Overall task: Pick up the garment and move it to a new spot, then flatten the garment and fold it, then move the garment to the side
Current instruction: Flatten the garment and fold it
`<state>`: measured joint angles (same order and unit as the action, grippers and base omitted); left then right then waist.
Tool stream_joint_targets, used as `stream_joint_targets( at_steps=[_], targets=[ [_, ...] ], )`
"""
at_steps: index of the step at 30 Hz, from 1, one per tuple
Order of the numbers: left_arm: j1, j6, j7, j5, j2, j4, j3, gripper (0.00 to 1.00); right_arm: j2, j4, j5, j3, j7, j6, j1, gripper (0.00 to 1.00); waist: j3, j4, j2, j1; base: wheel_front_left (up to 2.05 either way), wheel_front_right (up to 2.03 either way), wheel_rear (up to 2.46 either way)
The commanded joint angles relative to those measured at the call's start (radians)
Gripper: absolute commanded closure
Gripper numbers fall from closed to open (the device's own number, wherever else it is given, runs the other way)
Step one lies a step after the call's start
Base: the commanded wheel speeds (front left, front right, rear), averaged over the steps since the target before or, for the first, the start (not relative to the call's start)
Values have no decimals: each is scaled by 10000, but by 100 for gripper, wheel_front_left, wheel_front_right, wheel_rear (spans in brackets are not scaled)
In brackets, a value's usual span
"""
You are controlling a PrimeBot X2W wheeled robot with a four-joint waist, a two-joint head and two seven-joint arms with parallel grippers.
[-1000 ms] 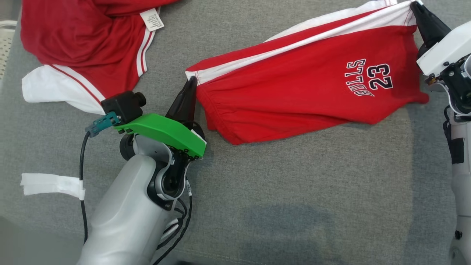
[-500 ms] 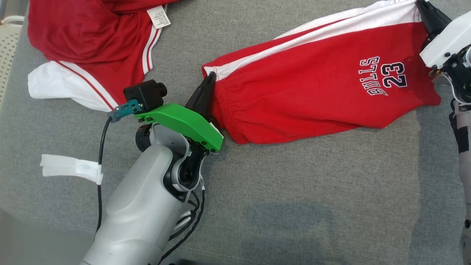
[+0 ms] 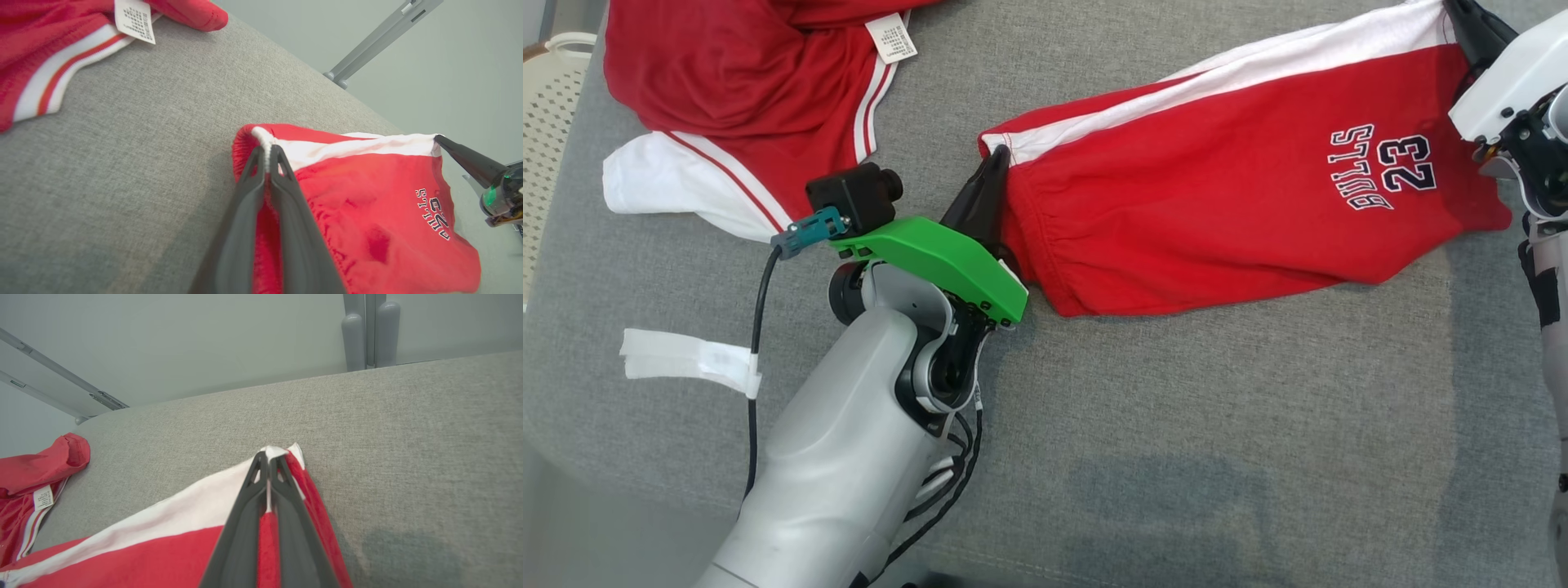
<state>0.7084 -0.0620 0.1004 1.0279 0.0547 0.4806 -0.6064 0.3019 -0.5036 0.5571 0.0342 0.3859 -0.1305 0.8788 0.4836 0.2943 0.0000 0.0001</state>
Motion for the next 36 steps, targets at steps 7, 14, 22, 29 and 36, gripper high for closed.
stream_joint_targets(
  at_steps=[7,14,22,29,36],
  targets=[
    [143,-252,-9,-92,59,-83,-187,0,189,-546,-320,-96,-232,-4,290,91,-73,131,0,-1,0,0,0],
    [-432,-605,935,-961,897,-1542,-193,0,320,-799,-572,-255,-971,-4,250,0,-330,109,0,-1,0,0,0],
    [-1951,-2173,1626,-3149,2494,-4133,408,0,1140,-67,-940,-1531,-866,-4,-527,0,-786,-29,0,-1,0,0,0],
    [-3600,-2930,1644,-4354,3149,-5976,1173,0,1948,66,-1131,-1999,-373,-4,-1488,0,-1016,257,0,-1,0,0,0],
    [-4520,-2898,1648,-5154,3058,-6576,1592,0,2021,-522,-1360,-1717,-189,-4,-1757,0,-961,837,0,-1,0,0,0]
  ],
)
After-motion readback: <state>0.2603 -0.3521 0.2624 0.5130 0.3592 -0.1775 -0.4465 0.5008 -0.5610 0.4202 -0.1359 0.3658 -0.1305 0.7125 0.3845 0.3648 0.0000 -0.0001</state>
